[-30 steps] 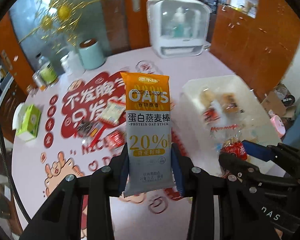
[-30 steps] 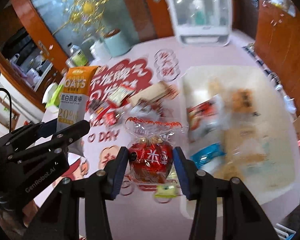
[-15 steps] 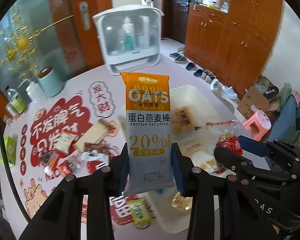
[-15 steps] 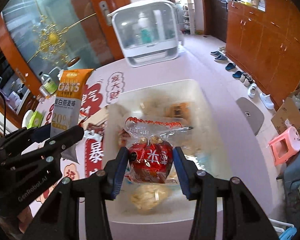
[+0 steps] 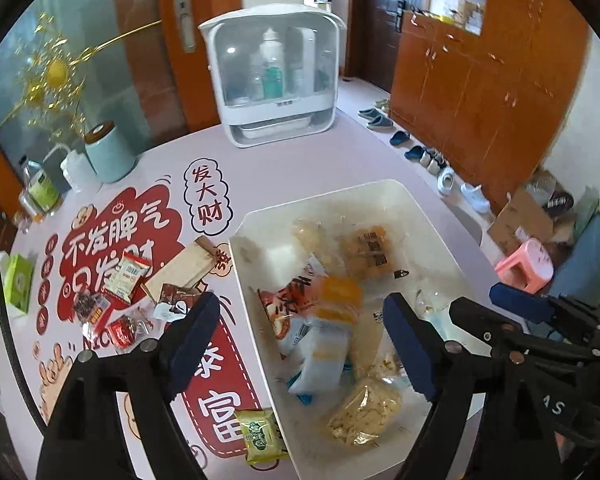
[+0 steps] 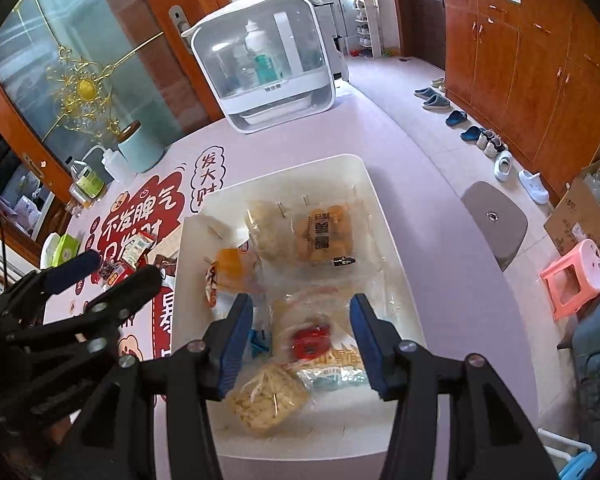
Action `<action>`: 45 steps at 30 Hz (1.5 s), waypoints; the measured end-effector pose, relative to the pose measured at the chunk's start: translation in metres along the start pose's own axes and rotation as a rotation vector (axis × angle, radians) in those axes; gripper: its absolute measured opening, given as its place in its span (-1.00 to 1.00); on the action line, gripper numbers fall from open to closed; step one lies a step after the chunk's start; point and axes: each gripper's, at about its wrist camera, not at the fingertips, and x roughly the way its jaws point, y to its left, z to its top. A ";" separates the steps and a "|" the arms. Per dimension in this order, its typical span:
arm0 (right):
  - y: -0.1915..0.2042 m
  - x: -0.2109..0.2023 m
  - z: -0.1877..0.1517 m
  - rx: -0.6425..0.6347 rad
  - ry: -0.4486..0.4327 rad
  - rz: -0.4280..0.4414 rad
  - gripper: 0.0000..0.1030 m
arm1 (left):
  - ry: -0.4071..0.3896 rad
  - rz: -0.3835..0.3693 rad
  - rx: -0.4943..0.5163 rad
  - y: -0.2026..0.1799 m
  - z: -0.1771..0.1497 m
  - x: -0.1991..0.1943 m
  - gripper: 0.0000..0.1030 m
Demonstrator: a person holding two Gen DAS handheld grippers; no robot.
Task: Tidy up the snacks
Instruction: 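Open both tools to release the two snacks into the tray, then move both tools back over the remaining snacks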
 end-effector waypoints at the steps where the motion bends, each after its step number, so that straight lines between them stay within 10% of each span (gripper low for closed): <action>1: 0.001 0.001 0.000 -0.003 0.004 0.002 0.02 | 0.002 0.007 -0.007 0.003 -0.001 0.000 0.61; 22: 0.053 0.003 -0.024 -0.063 0.040 0.014 0.10 | 0.039 0.123 -0.115 0.071 -0.057 -0.030 0.61; 36: 0.184 0.019 -0.013 -0.287 -0.016 0.082 0.12 | -0.029 0.338 -0.304 0.236 -0.079 -0.088 0.61; 45: 0.262 0.087 0.042 -0.247 0.108 0.141 0.13 | -0.015 0.364 -0.291 0.326 -0.050 -0.056 0.61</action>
